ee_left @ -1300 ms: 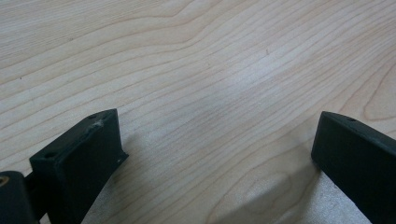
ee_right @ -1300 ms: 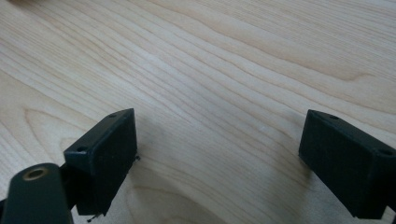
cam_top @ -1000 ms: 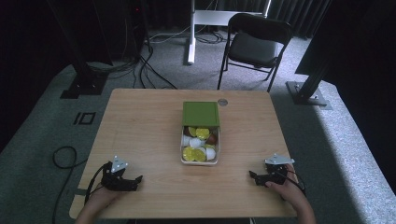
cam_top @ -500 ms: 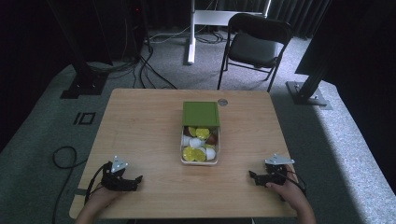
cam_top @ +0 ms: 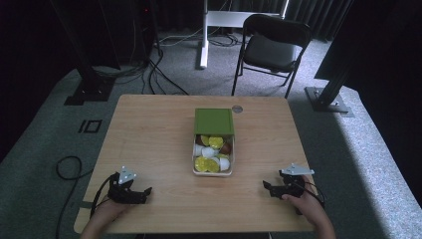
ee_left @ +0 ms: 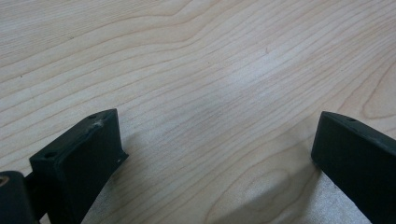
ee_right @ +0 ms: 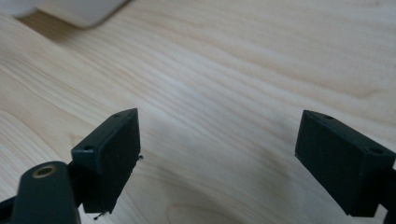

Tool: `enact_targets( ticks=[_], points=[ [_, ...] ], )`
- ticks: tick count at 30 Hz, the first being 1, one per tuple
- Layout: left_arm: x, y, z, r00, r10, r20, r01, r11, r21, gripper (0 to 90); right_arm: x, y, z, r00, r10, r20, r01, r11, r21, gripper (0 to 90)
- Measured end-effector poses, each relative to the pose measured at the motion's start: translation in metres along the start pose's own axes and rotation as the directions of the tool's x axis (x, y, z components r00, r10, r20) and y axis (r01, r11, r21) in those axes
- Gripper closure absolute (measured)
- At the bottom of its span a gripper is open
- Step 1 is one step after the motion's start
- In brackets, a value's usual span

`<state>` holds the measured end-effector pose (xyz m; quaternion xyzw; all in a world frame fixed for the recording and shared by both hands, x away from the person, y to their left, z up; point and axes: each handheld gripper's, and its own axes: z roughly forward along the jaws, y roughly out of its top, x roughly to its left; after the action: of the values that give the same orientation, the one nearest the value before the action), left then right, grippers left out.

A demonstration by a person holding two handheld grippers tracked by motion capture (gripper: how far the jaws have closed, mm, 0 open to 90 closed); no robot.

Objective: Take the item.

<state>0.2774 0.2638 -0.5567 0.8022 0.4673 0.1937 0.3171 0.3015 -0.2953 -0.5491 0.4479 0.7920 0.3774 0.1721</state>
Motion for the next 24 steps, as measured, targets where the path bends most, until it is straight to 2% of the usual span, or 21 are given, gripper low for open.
enact_targets(
  ticks=[3, 6, 8, 13, 18, 24],
  points=[
    [0.0, 0.0, 0.0, 1.0, 0.0, 0.0, 0.0, 1.0, 0.0, 2.8, 0.002, 0.007, -0.005, 0.9999, -0.01, -0.005, 0.01, 1.0, -0.022, 14.2],
    [0.0, 0.0, 0.0, 1.0, 0.0, 0.0, 0.0, 1.0, 0.0, 2.8, 0.006, 0.019, -0.012, 0.9992, -0.024, -0.032, 0.022, 0.998, -0.061, 14.3],
    [0.0, 0.0, 0.0, 1.0, 0.0, 0.0, 0.0, 1.0, 0.0, 2.8, 0.007, 0.021, -0.013, 0.9991, -0.028, -0.033, 0.026, 0.998, -0.065, 14.3],
    [0.0, 0.0, 0.0, 1.0, 0.002, -0.001, -0.002, 1.0, 0.002, 2.8, 0.014, 0.041, -0.022, 0.9973, -0.05, -0.053, 0.044, 0.993, -0.11, 14.3],
    [0.0, 0.0, 0.0, 1.0, 0.001, 0.0, -0.001, 1.0, 0.002, 2.8, 0.019, 0.057, -0.025, 0.9948, -0.075, -0.068, 0.065, 0.987, -0.15, 14.3],
    [0.0, 0.0, 0.0, 1.0, 0.001, 0.0, -0.001, 1.0, 0.002, 2.8, 0.028, 0.073, -0.024, 0.9899, -0.11, -0.089, 0.094, 0.981, -0.168, 14.3]
  ],
)
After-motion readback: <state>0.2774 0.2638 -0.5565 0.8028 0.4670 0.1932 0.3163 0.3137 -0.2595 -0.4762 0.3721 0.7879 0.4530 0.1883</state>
